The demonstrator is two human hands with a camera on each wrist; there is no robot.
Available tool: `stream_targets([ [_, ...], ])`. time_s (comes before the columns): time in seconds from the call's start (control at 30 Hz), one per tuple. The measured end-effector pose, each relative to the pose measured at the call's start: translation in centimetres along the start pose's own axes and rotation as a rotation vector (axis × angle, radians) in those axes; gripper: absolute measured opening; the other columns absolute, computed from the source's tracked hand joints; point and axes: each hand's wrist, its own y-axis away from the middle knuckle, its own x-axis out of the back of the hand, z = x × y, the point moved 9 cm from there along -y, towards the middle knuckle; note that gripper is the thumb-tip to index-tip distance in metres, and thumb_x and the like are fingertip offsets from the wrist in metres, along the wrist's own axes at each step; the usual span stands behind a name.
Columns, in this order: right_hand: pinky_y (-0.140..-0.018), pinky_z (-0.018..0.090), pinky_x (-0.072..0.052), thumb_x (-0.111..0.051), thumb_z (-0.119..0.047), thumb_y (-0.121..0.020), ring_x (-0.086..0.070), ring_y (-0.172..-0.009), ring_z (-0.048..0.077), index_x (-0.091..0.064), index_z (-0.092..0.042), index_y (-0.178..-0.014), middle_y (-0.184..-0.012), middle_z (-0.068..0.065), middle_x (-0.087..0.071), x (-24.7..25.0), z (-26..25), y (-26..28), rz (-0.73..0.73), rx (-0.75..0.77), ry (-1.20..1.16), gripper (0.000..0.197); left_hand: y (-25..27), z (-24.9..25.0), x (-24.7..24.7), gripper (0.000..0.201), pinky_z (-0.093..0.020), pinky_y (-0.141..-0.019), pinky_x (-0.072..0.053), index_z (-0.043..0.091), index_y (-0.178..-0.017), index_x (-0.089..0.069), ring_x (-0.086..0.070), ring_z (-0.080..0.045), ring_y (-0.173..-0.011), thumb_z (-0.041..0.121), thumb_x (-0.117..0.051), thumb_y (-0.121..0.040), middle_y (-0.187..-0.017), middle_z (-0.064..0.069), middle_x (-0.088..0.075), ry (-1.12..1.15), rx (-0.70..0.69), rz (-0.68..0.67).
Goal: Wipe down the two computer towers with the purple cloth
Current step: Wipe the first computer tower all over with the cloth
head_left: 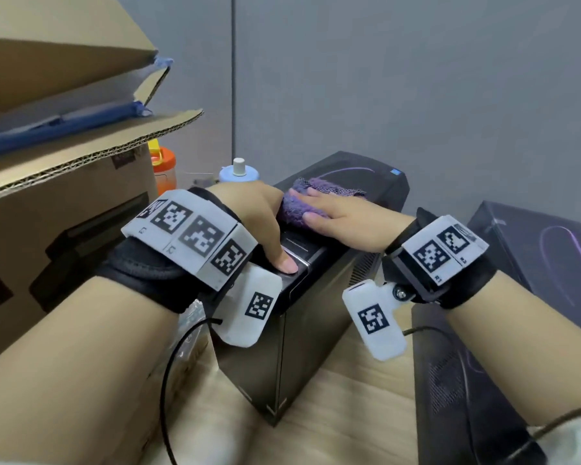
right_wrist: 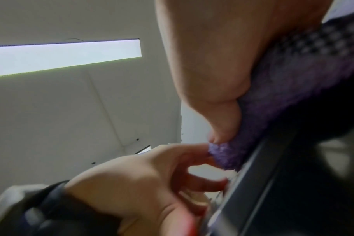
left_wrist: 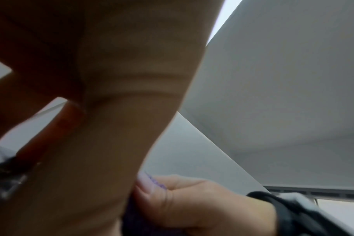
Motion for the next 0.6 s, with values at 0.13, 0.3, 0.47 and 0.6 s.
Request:
stream_targets([
  [0.13,-0.115,0.023,0.003,-0.028,-0.029,-0.101,0.0,-0.146,0.01,-0.012,-0.023,-0.148,-0.158,-0.004,-0.009,2.4,4.8,-0.5,0.061,-0.146,-0.065,0.049,0.3,0.3,-0.3,0.066,-0.035,-0.094,-0.051,0.021,-0.116,-0.062,-0.063,-0.019,-0.106,0.046,-0.084,-0.059,-0.115,0.001,-0.067,-0.028,-0.021,-0.021],
  [0.3,-0.116,0.03,-0.003,-0.026,-0.028,-0.102,-0.004,-0.147,0.019,-0.008,-0.014,-0.149,-0.158,0.007,-0.007,6.0,11.3,-2.5,0.135,-0.403,-0.014,0.052,0.2,-0.1,-0.2,0.071,-0.038,-0.096,-0.045,0.035,-0.121,-0.052,-0.054,-0.021,-0.109,0.05,-0.083,-0.059,-0.114,0.006,-0.046,-0.06,-0.006,0.001],
  [0.47,-0.12,0.036,-0.004,-0.021,-0.039,-0.101,-0.005,-0.147,0.023,-0.003,-0.018,-0.149,-0.158,0.014,-0.005,6.6,12.8,-4.8,0.1,-0.525,0.049,0.055,-0.4,-1.4,-0.1,0.086,-0.048,-0.103,-0.041,0.031,-0.13,-0.043,-0.048,-0.026,-0.12,0.057,-0.081,-0.057,-0.123,0.007,-0.04,-0.095,0.054,-0.009],
  [0.6,-0.118,0.033,0.0,-0.021,-0.037,-0.101,-0.002,-0.147,0.021,-0.003,-0.019,-0.149,-0.158,0.012,-0.004,6.0,10.4,-4.1,0.038,-0.434,0.066,0.054,-0.5,-1.2,-0.2,0.094,-0.048,-0.1,-0.043,0.022,-0.132,-0.039,-0.049,-0.026,-0.119,0.059,-0.079,-0.056,-0.129,0.005,-0.04,-0.141,0.061,-0.011],
])
